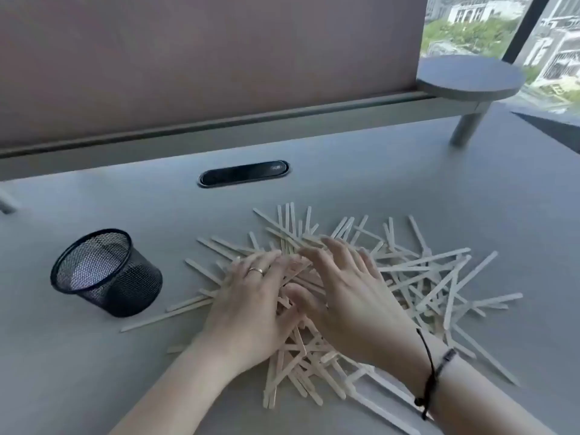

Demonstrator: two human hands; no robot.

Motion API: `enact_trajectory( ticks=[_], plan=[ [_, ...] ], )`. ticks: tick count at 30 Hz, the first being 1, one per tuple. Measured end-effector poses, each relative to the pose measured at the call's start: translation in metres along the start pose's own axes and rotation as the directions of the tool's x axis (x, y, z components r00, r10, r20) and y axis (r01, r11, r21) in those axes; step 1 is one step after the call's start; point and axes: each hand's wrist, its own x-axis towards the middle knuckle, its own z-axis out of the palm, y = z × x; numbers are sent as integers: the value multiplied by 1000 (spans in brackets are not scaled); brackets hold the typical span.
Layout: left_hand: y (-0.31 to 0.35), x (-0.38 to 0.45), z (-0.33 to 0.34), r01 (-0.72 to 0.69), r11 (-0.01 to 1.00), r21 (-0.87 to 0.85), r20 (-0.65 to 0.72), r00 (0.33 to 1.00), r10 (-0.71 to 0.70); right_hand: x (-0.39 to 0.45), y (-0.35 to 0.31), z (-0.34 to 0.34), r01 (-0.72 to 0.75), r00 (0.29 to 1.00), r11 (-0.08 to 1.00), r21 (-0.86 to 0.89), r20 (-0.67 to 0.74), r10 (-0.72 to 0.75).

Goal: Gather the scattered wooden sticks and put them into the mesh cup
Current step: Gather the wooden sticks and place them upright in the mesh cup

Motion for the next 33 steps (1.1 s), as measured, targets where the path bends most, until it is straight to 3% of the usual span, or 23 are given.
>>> enact_trajectory(
  ticks=[5, 8, 13, 26, 33],
  plan=[
    [4, -22, 15, -117, 981, 153, -275, 949, 156, -27, 6, 27, 112, 975, 985, -128, -175, -134],
    [9, -36, 16, -105, 982, 155, -271, 952, 145, -34, 12, 28, 113, 962, 976, -188, -224, -155],
    [1, -57, 21, 59, 997, -55, -199, 977, -69, -39, 24, 30, 46, 980, 974, -220, -179, -86],
    [-2, -67, 12, -58, 987, -148, -21, 998, 55, -34, 25, 28, 138, 967, 958, -250, -174, -185],
    [-9, -53, 21, -122, 957, -262, -193, 979, 71, -23, 28, 29, 170, 964, 969, -179, -175, -201]
  ],
)
